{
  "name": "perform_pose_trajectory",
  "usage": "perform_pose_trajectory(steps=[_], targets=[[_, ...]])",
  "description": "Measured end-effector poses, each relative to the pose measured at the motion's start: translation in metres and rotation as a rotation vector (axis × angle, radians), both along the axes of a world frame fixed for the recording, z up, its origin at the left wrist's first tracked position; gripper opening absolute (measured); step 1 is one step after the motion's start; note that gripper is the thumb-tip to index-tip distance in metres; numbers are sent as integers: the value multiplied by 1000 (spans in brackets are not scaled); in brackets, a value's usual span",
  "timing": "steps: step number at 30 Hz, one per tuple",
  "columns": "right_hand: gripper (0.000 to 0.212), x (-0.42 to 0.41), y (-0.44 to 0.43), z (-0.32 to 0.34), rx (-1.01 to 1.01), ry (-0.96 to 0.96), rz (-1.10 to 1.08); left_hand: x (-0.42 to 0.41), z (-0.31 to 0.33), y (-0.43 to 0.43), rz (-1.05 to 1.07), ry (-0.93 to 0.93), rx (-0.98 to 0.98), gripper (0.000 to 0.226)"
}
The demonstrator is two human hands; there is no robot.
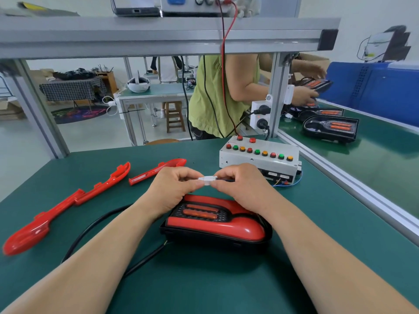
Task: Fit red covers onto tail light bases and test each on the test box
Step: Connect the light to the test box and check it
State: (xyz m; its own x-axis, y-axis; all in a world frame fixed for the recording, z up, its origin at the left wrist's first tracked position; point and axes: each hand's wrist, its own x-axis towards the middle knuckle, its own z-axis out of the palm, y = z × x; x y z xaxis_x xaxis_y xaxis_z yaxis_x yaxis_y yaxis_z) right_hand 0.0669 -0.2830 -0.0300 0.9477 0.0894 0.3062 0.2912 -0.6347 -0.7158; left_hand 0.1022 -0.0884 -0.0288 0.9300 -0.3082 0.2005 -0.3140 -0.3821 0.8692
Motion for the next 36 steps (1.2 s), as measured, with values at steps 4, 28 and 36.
perform_pose_trajectory(steps=[4,28,36], targets=[[16,0,0,0,27,9,14,0,0,1,-13,0,-10,8],[44,4,-29,-10,-427,80,-238,15,-16,24,65,-68,304,16],[11,1,-30,-6,-167,42,-209,1,4,32,243,-208,357,23]])
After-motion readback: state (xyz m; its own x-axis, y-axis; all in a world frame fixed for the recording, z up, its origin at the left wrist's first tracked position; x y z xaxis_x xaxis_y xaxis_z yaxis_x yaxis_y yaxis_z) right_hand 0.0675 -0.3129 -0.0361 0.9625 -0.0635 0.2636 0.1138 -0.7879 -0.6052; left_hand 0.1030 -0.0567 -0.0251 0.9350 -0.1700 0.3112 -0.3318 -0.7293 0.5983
